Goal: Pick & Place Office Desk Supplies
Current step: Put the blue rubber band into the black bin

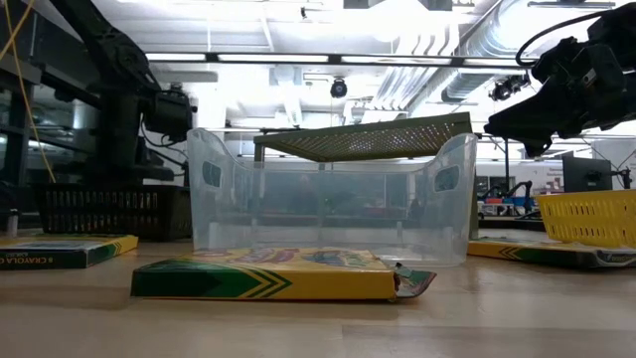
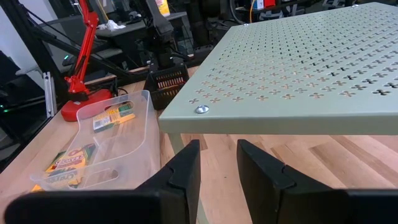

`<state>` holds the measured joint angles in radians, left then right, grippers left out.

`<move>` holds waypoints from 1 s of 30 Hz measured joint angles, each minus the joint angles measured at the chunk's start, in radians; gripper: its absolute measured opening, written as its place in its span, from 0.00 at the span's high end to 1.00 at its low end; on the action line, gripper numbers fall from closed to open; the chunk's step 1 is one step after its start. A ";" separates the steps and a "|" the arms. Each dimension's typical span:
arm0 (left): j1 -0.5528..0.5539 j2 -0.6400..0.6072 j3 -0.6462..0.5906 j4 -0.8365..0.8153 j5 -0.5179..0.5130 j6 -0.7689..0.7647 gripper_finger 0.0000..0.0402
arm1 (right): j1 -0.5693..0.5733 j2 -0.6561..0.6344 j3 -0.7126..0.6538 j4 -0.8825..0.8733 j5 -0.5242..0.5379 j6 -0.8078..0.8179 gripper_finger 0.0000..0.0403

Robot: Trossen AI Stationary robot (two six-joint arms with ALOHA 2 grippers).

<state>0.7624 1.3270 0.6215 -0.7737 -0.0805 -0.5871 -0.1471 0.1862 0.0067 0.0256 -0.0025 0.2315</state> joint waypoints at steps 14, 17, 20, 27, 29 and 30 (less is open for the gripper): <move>-0.007 0.000 0.000 0.035 0.032 0.003 0.92 | 0.000 0.000 0.000 0.000 0.000 0.000 0.77; -0.007 0.000 0.000 0.035 0.032 -0.005 0.92 | 0.000 0.000 0.000 0.000 0.000 0.000 0.77; -0.007 0.000 0.000 0.036 0.032 -0.011 0.92 | 0.000 0.000 0.000 0.000 0.000 0.000 0.77; -0.007 0.000 0.000 0.054 0.032 -0.014 0.92 | 0.000 0.000 0.000 0.000 0.000 0.000 0.77; -0.007 0.000 0.000 0.053 0.032 -0.015 0.92 | 0.000 0.000 0.000 0.000 0.000 0.000 0.77; -0.007 0.000 0.000 0.053 0.032 -0.016 0.92 | 0.000 0.000 0.000 0.000 0.000 0.000 0.77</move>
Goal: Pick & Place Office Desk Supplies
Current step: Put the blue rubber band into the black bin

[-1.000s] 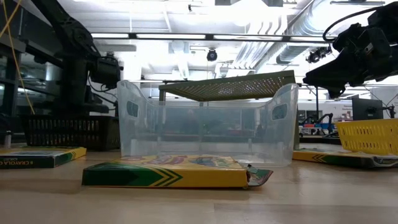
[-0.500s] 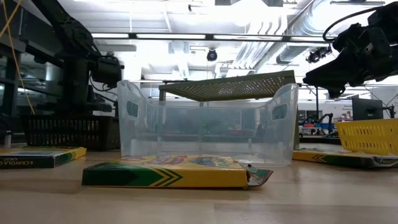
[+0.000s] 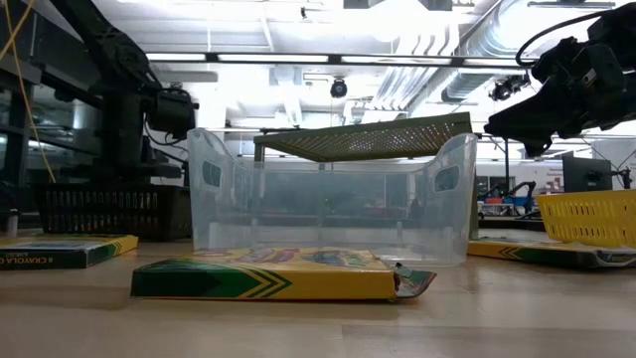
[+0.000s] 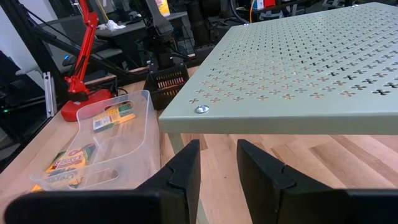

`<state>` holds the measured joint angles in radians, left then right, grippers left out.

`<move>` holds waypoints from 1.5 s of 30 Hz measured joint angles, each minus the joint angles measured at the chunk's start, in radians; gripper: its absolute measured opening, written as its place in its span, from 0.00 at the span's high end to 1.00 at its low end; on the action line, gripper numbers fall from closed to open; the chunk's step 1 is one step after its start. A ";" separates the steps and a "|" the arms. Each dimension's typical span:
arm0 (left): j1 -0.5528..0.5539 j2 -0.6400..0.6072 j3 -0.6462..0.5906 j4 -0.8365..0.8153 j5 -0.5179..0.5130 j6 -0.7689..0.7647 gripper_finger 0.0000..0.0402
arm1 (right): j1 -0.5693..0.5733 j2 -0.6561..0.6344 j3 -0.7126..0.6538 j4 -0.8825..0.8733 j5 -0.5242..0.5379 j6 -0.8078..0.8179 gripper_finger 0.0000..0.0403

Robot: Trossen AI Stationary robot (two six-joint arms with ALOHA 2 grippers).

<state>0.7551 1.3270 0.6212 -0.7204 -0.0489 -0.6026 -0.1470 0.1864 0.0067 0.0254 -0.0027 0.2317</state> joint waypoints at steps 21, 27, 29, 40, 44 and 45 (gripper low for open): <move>-0.016 -0.006 0.000 -0.004 -0.007 0.000 1.00 | 0.000 0.000 0.000 0.000 0.000 0.000 0.77; -0.016 -0.090 0.007 -0.026 -0.015 0.000 1.00 | 0.000 0.000 0.000 0.000 0.000 0.000 0.77; -0.016 -0.129 0.007 -0.041 -0.023 0.001 1.00 | 0.000 0.000 0.000 0.000 0.000 0.000 0.77; -0.016 -0.340 0.007 -0.067 -0.032 0.065 1.00 | 0.000 0.000 0.000 0.000 0.000 0.000 0.77; -0.016 -0.379 0.007 -0.065 -0.031 0.093 1.00 | 0.000 0.000 0.000 0.000 0.000 0.000 0.77; -0.016 -0.385 0.007 -0.064 -0.032 0.098 1.00 | 0.000 0.000 0.000 0.000 0.000 0.000 0.77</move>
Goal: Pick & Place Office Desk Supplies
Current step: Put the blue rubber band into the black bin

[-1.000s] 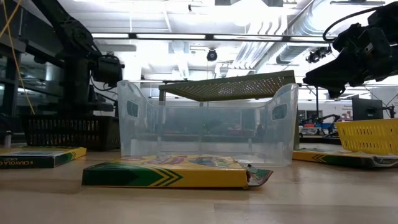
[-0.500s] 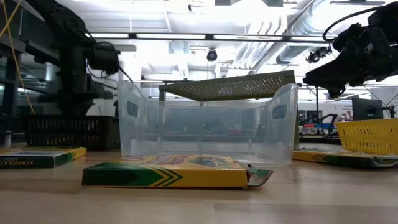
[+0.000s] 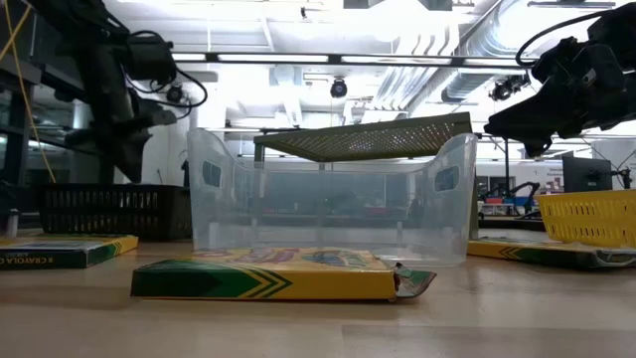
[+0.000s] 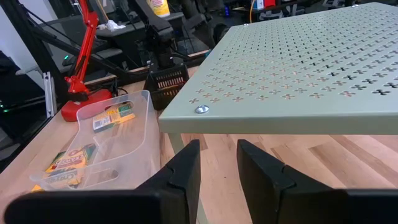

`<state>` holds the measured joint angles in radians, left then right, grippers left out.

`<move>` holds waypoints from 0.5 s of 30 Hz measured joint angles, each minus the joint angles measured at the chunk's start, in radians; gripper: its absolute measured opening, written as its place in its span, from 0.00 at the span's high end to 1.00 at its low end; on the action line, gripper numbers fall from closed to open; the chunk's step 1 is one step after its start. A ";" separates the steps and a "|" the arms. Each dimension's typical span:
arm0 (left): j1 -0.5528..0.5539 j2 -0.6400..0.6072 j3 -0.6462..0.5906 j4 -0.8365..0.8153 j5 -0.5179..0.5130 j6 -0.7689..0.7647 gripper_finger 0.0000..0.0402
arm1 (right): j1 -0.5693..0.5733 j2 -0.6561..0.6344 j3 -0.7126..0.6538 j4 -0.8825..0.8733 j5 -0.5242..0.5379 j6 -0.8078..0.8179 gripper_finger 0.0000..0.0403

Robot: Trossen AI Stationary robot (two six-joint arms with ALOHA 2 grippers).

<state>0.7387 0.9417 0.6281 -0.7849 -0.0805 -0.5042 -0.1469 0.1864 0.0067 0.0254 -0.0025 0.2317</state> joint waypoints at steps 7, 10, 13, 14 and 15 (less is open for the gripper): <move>-0.008 -0.039 0.000 0.012 0.066 0.034 1.00 | 0.000 0.000 0.000 0.000 0.000 0.000 0.77; -0.040 -0.044 0.000 0.023 0.101 0.050 1.00 | 0.000 0.000 0.000 0.000 0.000 0.000 0.77; -0.079 -0.047 0.000 0.055 0.135 0.099 1.00 | 0.000 0.000 0.000 0.000 0.000 0.000 0.77; -0.091 -0.048 0.000 0.064 0.152 0.116 1.00 | 0.000 0.000 0.000 0.000 0.000 0.000 0.77; -0.104 -0.049 0.000 0.073 0.171 0.131 1.00 | 0.000 0.000 0.000 0.000 0.000 0.000 0.77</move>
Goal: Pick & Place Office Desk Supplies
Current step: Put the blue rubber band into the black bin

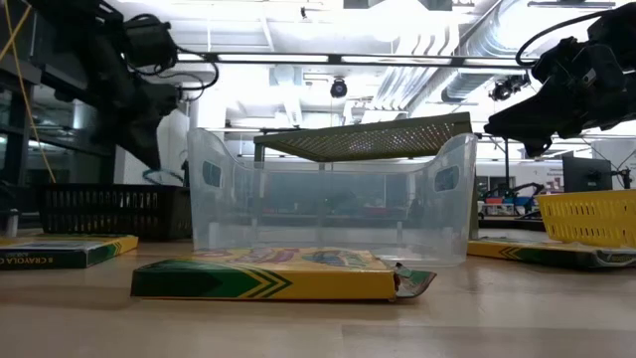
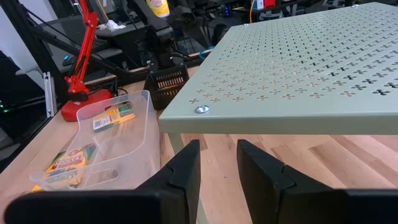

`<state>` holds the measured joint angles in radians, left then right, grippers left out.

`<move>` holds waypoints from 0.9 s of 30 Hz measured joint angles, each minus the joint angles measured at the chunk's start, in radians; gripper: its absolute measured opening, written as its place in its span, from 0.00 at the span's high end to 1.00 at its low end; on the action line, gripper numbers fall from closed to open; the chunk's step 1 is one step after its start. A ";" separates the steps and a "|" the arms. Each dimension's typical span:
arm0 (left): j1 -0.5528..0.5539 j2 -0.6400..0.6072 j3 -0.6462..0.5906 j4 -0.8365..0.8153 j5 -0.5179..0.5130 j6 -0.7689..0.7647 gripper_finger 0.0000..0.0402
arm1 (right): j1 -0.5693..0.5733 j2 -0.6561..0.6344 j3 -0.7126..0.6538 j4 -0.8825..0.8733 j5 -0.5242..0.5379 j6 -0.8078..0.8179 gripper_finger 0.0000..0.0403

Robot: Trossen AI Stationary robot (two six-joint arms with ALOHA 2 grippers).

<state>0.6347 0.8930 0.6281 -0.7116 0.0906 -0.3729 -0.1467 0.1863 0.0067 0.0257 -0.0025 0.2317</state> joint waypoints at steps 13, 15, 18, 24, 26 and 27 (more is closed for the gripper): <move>-0.242 0.000 0.000 0.040 0.101 0.089 1.00 | 0.000 0.000 0.000 0.000 0.000 0.000 0.77; -0.291 0.000 0.000 0.040 0.102 0.088 1.00 | 0.000 0.000 0.000 0.000 0.000 0.000 0.77; -0.368 0.000 0.000 0.040 0.101 0.072 1.00 | 0.000 0.000 0.000 0.000 0.000 0.000 0.77; -0.503 0.001 0.000 0.040 0.077 0.005 1.00 | 0.000 0.000 0.000 0.000 0.000 0.000 0.77; -0.540 0.001 0.000 0.040 0.038 -0.006 1.00 | 0.000 0.000 0.000 0.000 0.000 0.000 0.77; -0.556 0.001 0.000 0.040 0.014 -0.010 1.00 | 0.000 0.000 0.000 0.000 0.000 0.000 0.77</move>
<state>0.0784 0.8936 0.6283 -0.6720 0.1043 -0.3832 -0.1471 0.1860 0.0067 0.0257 -0.0025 0.2317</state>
